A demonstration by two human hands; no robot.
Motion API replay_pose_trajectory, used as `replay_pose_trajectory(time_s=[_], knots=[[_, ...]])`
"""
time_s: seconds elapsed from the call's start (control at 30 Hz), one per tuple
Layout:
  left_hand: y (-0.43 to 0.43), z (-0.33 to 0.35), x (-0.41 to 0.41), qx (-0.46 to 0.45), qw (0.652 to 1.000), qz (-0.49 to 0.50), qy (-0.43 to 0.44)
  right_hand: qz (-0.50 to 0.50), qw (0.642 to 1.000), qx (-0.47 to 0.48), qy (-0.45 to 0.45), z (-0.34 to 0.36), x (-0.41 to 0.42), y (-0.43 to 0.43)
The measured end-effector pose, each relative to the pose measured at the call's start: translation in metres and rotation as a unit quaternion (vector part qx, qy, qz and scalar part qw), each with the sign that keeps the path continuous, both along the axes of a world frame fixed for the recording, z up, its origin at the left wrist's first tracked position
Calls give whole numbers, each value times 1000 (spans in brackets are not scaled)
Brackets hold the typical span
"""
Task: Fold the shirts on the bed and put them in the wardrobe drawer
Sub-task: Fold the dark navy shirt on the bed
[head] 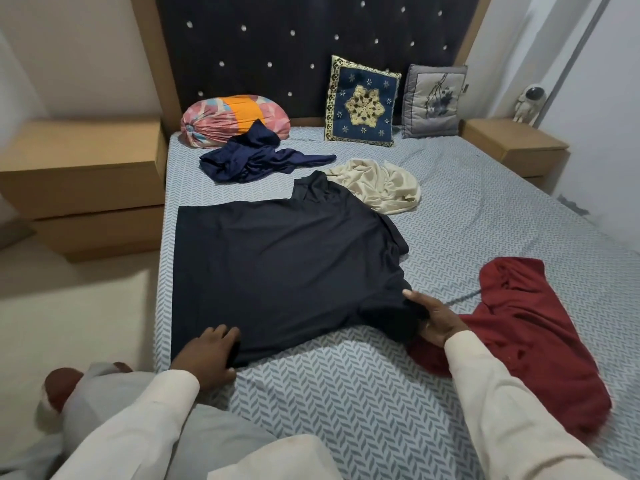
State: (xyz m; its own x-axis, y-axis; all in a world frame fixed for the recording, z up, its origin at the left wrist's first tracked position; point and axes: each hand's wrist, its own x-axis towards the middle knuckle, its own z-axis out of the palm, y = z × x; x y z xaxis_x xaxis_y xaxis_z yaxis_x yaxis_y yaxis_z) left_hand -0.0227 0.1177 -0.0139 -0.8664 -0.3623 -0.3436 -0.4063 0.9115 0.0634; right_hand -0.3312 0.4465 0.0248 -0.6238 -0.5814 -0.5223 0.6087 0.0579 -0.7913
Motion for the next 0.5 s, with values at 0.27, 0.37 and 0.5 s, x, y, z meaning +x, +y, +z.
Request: replay_pose_trajectory(time_s=[0.27, 0.37, 0.5], knots=[[-5, -5, 16, -14, 998, 49, -45, -202, 973, -92, 57, 20, 1, 20], [-5, -6, 17, -27, 998, 40, -51, -226, 959, 93, 143, 15, -6, 40], [-4, -6, 19, -30, 997, 45, -48, -119, 818, 476, 299, -1, -4, 55]])
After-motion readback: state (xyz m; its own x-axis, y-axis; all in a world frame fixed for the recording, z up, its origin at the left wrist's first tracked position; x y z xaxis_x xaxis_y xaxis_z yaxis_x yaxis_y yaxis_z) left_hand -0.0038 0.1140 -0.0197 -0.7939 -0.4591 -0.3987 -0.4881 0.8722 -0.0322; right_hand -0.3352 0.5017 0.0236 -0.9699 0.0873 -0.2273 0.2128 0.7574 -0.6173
